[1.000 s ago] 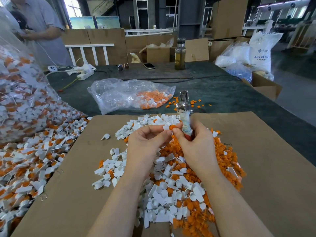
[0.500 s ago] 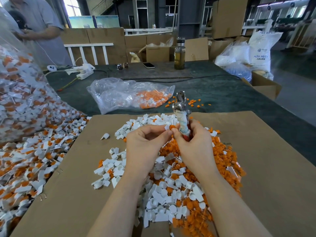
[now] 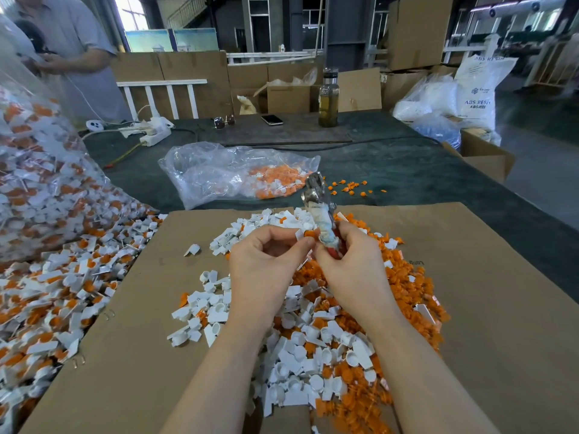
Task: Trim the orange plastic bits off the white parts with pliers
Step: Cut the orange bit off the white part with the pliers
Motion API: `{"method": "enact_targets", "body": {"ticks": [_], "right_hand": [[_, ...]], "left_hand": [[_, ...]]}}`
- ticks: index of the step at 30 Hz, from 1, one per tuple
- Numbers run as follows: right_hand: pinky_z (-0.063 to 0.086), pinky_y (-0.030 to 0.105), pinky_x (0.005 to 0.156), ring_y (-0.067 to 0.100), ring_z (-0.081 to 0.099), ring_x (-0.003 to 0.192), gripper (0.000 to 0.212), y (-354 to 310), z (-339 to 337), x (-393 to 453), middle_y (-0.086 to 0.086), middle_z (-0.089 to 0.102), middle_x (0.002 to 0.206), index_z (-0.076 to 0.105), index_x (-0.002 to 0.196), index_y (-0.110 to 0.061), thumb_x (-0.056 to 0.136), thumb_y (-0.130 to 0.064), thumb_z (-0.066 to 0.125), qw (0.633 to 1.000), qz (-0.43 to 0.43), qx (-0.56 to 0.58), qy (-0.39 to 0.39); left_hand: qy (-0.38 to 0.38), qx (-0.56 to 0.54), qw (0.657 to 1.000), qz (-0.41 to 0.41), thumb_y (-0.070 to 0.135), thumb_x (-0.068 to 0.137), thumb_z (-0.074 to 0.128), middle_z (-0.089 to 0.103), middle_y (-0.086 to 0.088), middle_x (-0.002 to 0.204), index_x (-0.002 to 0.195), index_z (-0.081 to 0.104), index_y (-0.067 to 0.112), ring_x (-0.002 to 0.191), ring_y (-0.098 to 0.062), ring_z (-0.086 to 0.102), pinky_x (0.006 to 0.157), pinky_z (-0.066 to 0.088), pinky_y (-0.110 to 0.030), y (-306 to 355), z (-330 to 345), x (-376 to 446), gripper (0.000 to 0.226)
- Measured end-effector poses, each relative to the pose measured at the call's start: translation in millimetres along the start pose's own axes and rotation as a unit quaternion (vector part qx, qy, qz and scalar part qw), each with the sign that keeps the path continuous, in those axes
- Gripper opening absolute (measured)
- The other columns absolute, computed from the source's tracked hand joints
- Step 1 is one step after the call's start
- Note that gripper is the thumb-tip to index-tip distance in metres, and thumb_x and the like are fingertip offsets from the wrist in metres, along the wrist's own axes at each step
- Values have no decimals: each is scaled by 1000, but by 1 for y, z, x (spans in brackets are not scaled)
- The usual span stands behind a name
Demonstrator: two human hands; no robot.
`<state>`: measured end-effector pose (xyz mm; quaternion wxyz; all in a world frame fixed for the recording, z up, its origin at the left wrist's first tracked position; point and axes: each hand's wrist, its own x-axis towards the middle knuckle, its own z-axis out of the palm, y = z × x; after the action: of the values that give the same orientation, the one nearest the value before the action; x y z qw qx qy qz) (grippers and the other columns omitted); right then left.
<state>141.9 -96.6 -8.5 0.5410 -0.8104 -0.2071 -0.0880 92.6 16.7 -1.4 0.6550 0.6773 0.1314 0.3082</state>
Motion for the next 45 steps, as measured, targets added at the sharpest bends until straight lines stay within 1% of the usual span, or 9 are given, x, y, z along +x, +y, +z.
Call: {"method": "enact_targets", "body": {"ticks": [4, 7, 12, 17, 23, 27, 31, 36, 45], "right_hand": [[45, 18, 52, 2, 59, 64, 8, 2, -1, 1, -11, 64, 73, 64, 96, -26, 89, -23, 65, 1000, 0, 13, -22], [42, 14, 52, -1, 58, 67, 9, 3, -3, 2, -13, 62, 73, 63, 97, -27, 89, -24, 65, 999, 5, 8, -44], [46, 16, 56, 1, 59, 72, 5, 4, -12, 3, -11, 62, 74, 62, 91, -28, 88, -25, 66, 997, 5, -13, -81], [51, 39, 70, 12, 60, 75, 10, 2, -19, 3, -4, 64, 83, 63, 96, -18, 86, -22, 65, 988, 11, -35, -147], [44, 23, 64, 3, 58, 75, 16, 1, -23, 2, -11, 61, 84, 60, 101, -25, 86, -23, 66, 975, 2, -60, -212], [50, 31, 71, 8, 60, 80, 22, 0, -24, 1, -8, 63, 92, 60, 108, -21, 87, -21, 65, 969, 1, -68, -238], [48, 26, 66, 8, 59, 76, 18, -1, -23, 1, -8, 63, 88, 62, 106, -22, 88, -20, 64, 966, -10, -78, -248], [49, 42, 65, 15, 58, 68, 12, 0, -19, -1, 1, 66, 82, 64, 98, -18, 88, -17, 59, 966, -24, -88, -244], [36, 24, 46, 2, 50, 53, 9, 4, -13, -2, -8, 55, 64, 61, 87, -24, 85, -15, 57, 971, -44, -106, -212]], "left_hand": [[22, 31, 999, 4, 14, 77, 84, 73, 9, 69, 71, 72, 27, 64, -5, 68, 60, 54, -15, -3, -1, 2, 19], [35, 26, 999, -1, 16, 80, 82, 74, 5, 71, 75, 72, 25, 71, -16, 71, 62, 58, -21, -3, -3, 4, 14], [49, 1, 999, -4, 16, 82, 80, 74, 3, 75, 78, 71, 24, 75, -15, 71, 69, 58, -21, -3, -9, 7, 12], [48, -19, 999, 13, 14, 83, 78, 73, 4, 73, 80, 71, 22, 71, -12, 68, 70, 57, -20, -4, -12, 9, 11], [41, -35, 998, 40, 13, 85, 76, 73, 7, 72, 81, 72, 23, 70, -8, 67, 67, 55, -16, -7, -18, 12, 12], [26, -52, 997, 44, 14, 85, 76, 72, 7, 73, 78, 73, 27, 71, -7, 66, 67, 53, -15, -7, -22, 13, 15], [2, -69, 997, 46, 14, 84, 75, 72, 7, 74, 76, 75, 32, 72, -6, 66, 69, 53, -16, -7, -25, 14, 20], [-9, -96, 995, 40, 12, 83, 74, 72, 6, 75, 77, 75, 28, 73, -6, 66, 70, 53, -17, -7, -26, 15, 17], [-15, -134, 991, 26, 25, 73, 74, 71, 5, 75, 75, 75, 27, 72, -8, 65, 71, 53, -19, -6, -26, 14, 3]]}}
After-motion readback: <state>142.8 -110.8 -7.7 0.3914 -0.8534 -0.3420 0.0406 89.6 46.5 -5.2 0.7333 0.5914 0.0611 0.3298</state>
